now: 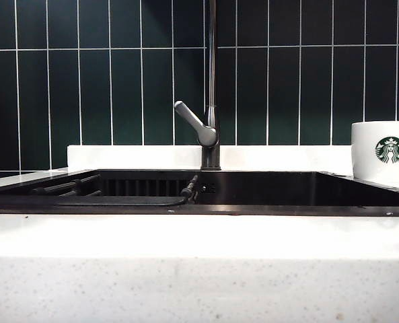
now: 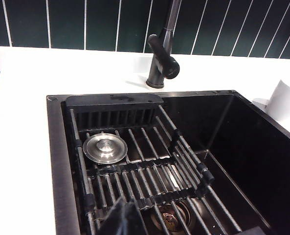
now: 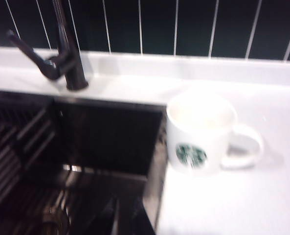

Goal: Pick up the mug next to the sink, go to the faucet to get some water, pour the water into the sink, and finally put the mug back to its place.

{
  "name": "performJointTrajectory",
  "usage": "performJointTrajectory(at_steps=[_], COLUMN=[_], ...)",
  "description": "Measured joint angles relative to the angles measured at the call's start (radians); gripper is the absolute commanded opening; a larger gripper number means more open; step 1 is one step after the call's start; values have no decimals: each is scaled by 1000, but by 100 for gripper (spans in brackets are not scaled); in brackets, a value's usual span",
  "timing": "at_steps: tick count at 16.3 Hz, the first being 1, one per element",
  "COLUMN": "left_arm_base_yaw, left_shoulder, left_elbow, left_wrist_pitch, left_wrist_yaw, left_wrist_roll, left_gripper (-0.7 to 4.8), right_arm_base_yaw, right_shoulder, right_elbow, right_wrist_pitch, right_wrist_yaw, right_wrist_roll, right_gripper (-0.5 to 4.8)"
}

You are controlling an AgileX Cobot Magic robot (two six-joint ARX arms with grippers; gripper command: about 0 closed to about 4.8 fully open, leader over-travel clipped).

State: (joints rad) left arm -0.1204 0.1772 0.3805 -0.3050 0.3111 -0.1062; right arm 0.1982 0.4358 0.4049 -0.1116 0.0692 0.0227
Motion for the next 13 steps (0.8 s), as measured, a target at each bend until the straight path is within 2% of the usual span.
performJointTrajectory(at_steps=[3,4,5,8,13], left_arm_base_yaw=[0,0,0,0,0], left_shoulder=[0,0,0,-2,-64], left_elbow=[-1,-3,-8,-47,-142], left_wrist_pitch=[-13,-13,-19,0,153], left_wrist_yaw=[-1,-2,-20,-60,-83], left_wrist_roll=[-9,-13,-19,-19,-7], left_gripper=[-6,-6,-6,-6,-6], right_arm_base_yaw=[0,0,0,0,0], right_shoulder=[-88,-104,-127,-148,-206], right_elbow=[0,0,-1,0,-71], right_wrist_pitch=[-129,-149,-168,-166,-90], right_wrist_yaw=[-2,-2,-2,4,38], right_wrist_roll=[0,1,4,5,4], right_gripper=[49,3,-6,-6,-6])
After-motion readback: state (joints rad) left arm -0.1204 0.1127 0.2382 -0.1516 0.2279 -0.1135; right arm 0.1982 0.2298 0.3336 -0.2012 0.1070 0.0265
